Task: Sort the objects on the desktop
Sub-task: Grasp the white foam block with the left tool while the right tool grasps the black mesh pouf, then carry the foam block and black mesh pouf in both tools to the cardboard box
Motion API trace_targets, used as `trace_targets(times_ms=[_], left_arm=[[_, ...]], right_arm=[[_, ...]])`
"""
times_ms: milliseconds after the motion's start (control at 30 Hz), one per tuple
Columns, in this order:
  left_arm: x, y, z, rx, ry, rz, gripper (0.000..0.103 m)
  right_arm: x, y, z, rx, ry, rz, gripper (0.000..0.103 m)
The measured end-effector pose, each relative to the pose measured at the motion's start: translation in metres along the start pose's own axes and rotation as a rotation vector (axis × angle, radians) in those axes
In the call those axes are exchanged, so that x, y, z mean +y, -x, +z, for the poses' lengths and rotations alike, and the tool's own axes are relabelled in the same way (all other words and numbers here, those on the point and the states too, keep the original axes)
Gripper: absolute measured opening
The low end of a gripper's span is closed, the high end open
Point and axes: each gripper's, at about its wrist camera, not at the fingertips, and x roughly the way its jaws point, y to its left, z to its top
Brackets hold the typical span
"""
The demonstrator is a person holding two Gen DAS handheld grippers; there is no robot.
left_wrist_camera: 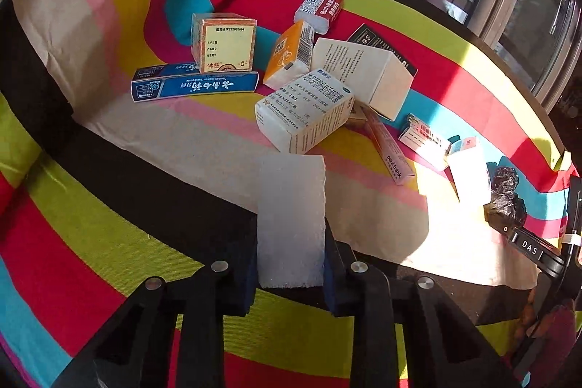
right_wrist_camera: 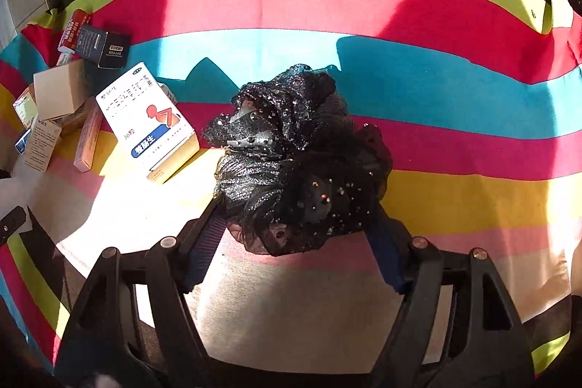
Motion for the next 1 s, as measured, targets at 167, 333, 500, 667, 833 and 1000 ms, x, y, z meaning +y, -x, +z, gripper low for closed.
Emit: trace_targets(times_ms=[167,333,500,667,833,1000], left_arm=[[0.003,0.005,-0.006,-0.013,-0.027,-0.018,0.029],[0.008,0.012,-0.012,-0.020,-0.010,-0.036,0.029],[0.017,0.031,-0.031,-0.031,-0.020,-0.044,0.029],[0.026,0.052,-0.052,-0.043,-0.042,-0.051,0.029],[0.033,0.071,-0.071,-0.055,-0.070,-0.044,0.029],[0.044,0.092,-0.089,-0.051,-0.078,-0.045,0.029]], right_arm=[[0.014,0.034,-0.037,-0.029,0.036,0.055,0.005],[0.026,0.076,-0.079,-0.069,0.093,0.109,0.005],[0.023,0.106,-0.104,-0.084,0.094,0.183,0.005],[0.040,0.129,-0.122,-0.103,0.118,0.241,0.005],[0.064,0.144,-0.140,-0.116,0.154,0.267,0.005],[0.085,0.154,-0.151,-0.116,0.166,0.309,0.005]])
